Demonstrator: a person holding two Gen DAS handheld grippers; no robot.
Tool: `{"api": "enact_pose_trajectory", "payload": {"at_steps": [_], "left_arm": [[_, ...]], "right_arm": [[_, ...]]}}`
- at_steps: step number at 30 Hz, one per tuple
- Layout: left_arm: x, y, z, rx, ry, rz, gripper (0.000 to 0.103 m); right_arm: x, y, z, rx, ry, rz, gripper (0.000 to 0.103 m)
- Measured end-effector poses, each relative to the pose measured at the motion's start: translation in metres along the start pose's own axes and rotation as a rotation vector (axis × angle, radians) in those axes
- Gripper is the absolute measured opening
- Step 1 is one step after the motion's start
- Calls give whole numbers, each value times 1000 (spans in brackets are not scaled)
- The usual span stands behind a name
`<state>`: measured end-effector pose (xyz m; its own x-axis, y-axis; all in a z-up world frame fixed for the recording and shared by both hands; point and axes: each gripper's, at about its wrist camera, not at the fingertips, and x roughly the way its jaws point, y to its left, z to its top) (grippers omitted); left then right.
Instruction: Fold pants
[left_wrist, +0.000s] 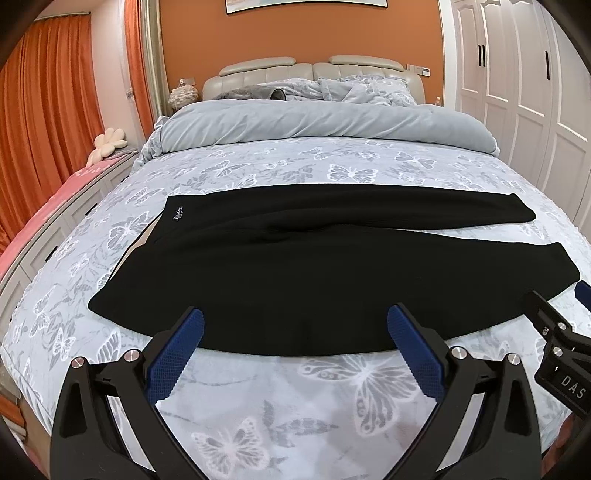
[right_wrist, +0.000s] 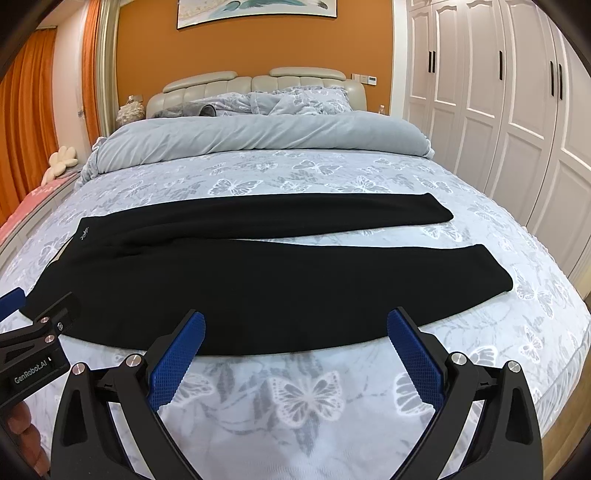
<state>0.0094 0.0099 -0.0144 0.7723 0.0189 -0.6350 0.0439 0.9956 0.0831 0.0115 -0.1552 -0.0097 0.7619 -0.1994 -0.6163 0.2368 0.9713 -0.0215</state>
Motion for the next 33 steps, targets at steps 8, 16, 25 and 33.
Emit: {"api": "enact_pose_trajectory", "payload": {"at_steps": [8, 16, 25, 33], "left_arm": [[0, 0, 0, -1, 1, 1, 98], [1, 0, 0, 1, 0, 2, 98], [2, 1, -2, 4, 1, 2, 98], [2, 1, -1, 2, 2, 4, 98]], "right_arm": [[0, -1, -1, 3, 0, 1, 97], [0, -1, -1, 4, 0, 2, 97], [1, -2, -2, 3, 3, 1, 97], [1, -1, -2, 2, 4, 1, 97]]}}
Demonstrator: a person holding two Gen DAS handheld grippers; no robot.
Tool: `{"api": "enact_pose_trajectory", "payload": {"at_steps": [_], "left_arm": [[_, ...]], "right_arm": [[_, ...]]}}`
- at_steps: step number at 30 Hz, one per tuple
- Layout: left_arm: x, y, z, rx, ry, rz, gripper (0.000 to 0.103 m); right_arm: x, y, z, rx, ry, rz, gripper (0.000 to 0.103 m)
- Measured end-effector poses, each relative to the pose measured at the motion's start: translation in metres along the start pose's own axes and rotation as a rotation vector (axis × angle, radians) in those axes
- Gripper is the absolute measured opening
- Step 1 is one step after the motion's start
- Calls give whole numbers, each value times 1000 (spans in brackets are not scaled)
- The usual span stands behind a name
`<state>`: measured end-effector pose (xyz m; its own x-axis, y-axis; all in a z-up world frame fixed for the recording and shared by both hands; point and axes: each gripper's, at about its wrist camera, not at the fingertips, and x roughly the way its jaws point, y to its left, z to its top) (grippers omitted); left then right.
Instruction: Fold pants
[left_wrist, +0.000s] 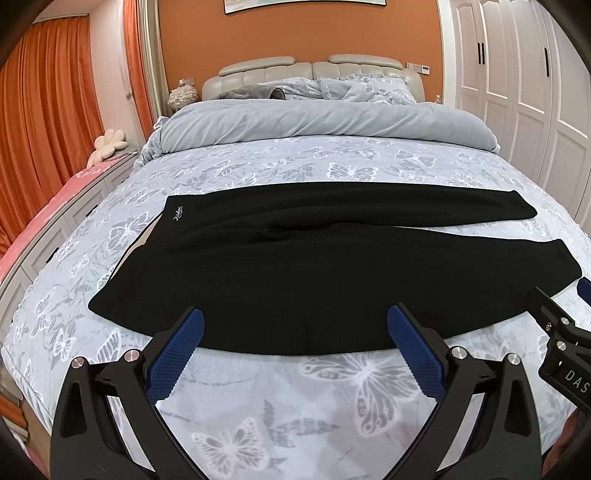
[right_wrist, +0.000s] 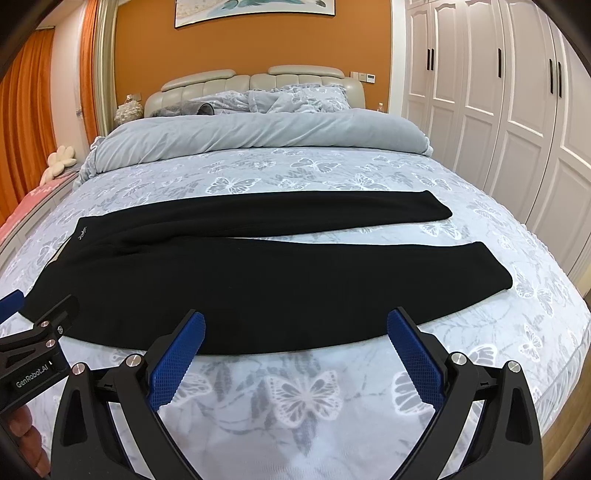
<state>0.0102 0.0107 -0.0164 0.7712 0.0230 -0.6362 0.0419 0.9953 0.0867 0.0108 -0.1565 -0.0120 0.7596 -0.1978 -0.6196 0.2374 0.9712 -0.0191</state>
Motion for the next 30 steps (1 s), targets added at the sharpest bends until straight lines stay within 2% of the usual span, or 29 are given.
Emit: {"api": "enact_pose_trajectory", "payload": {"at_steps": [30], "left_arm": [[1, 0, 0, 1, 2, 2, 98]], "right_arm": [[3, -5, -5, -1, 6, -2, 97]]}}
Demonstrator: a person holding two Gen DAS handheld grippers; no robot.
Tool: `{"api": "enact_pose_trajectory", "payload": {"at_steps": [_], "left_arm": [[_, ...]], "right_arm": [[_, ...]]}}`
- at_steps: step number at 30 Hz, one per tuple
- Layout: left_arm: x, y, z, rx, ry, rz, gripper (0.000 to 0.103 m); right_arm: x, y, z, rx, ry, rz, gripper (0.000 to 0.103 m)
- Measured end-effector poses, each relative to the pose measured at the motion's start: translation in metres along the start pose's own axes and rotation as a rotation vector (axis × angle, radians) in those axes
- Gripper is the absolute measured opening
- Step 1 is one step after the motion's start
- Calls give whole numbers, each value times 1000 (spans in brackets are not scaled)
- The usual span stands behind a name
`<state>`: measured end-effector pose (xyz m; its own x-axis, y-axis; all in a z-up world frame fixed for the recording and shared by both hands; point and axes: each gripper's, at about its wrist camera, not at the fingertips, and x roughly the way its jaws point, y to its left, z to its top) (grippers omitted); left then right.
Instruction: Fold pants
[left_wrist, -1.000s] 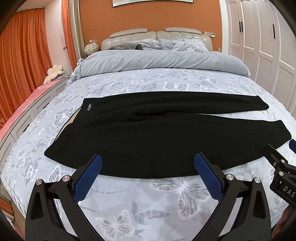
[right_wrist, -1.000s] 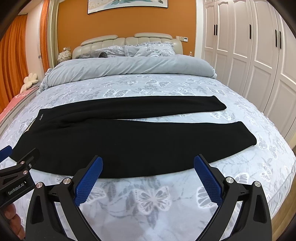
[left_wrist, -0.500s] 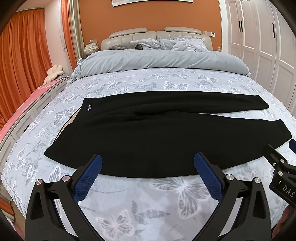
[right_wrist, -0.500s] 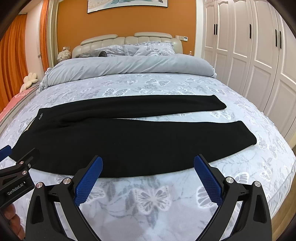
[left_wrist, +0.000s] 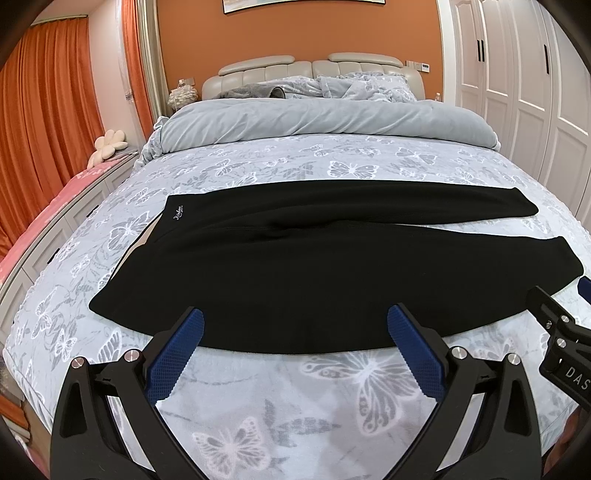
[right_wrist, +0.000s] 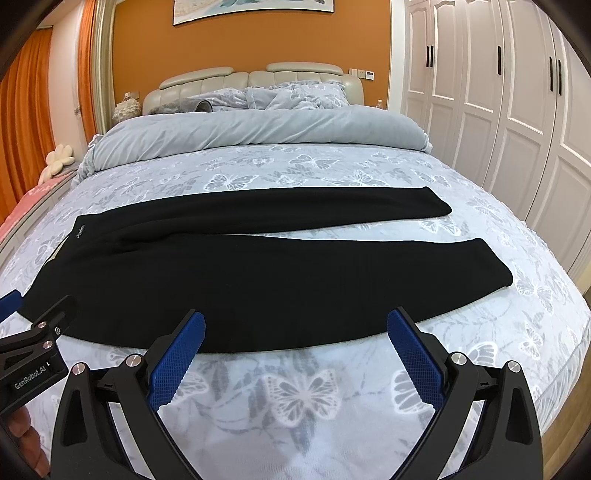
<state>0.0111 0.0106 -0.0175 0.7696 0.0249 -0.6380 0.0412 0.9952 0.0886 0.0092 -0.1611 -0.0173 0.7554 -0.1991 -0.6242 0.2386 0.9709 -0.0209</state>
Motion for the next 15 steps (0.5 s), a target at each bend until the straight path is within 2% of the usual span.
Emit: {"api": "enact_pose_trajectory", "payload": {"at_steps": [5, 8, 10, 12, 15], "left_arm": [[0, 1, 0, -4, 7, -13, 98], [2, 14, 9, -24, 15, -72, 98], [8, 40, 26, -63, 18, -130, 98], [25, 75, 46, -131, 41, -155, 98], [62, 121, 78, -201, 84, -159, 98]], "right_arm": [[1, -2, -1, -2, 5, 6, 97], [9, -16, 7, -11, 31, 49, 97], [25, -42, 26, 3, 97, 130, 97], [40, -74, 46, 47, 117, 170, 97], [75, -124, 77, 76, 128, 154, 98]]}}
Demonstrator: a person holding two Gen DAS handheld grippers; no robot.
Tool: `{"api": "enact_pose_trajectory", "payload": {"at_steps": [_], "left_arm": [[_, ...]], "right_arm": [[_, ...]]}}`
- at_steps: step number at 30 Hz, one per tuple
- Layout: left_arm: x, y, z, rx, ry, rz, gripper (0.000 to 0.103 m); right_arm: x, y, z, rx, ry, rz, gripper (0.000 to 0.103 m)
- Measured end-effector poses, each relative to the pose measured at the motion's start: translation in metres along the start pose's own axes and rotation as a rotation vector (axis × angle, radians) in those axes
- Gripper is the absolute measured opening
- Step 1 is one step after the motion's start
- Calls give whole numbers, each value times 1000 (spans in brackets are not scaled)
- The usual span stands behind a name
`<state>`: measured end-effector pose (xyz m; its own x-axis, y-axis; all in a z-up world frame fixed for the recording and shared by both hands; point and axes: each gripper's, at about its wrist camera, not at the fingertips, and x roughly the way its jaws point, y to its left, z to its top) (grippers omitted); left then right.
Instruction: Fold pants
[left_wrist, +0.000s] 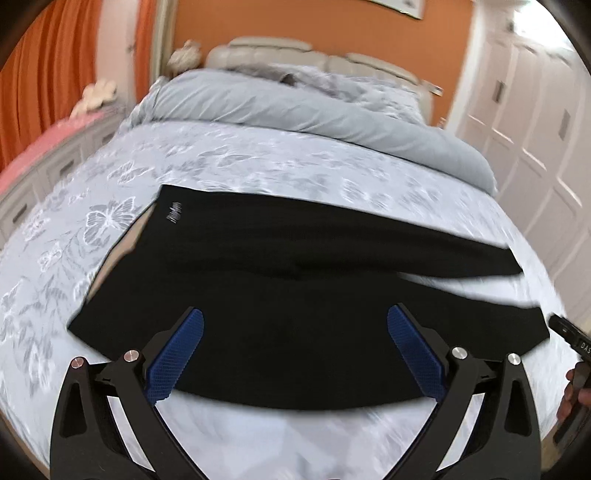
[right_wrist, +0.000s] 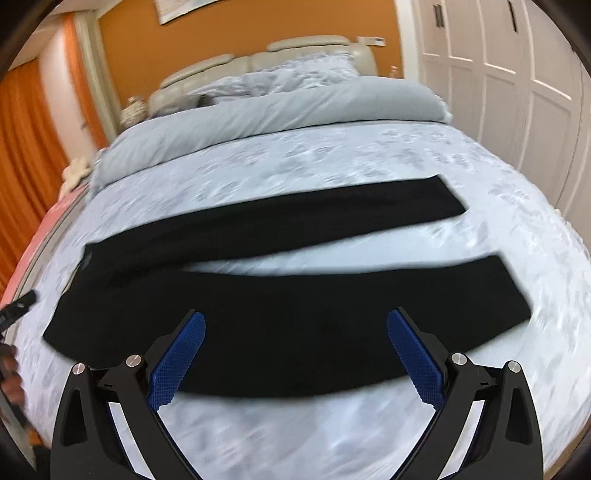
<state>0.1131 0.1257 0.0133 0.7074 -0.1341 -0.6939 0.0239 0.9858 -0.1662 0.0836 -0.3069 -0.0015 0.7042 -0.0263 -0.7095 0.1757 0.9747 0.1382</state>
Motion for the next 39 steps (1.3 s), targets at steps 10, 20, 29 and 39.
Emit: {"api": "enact_pose_trajectory", "payload": {"at_steps": [10, 20, 29, 39], "left_arm": [[165, 158, 122, -253, 116, 226, 98], [278, 184, 137, -227, 278, 269, 97], [266, 152, 159, -170, 206, 264, 12], [96, 161, 159, -195, -5, 84, 11]], "right_arm": [[139, -144, 116, 105, 58, -116, 98], [255, -186, 162, 116, 194, -139, 98], [259, -164, 171, 91, 147, -56, 4], [87, -140, 166, -22, -87, 44, 4]]}}
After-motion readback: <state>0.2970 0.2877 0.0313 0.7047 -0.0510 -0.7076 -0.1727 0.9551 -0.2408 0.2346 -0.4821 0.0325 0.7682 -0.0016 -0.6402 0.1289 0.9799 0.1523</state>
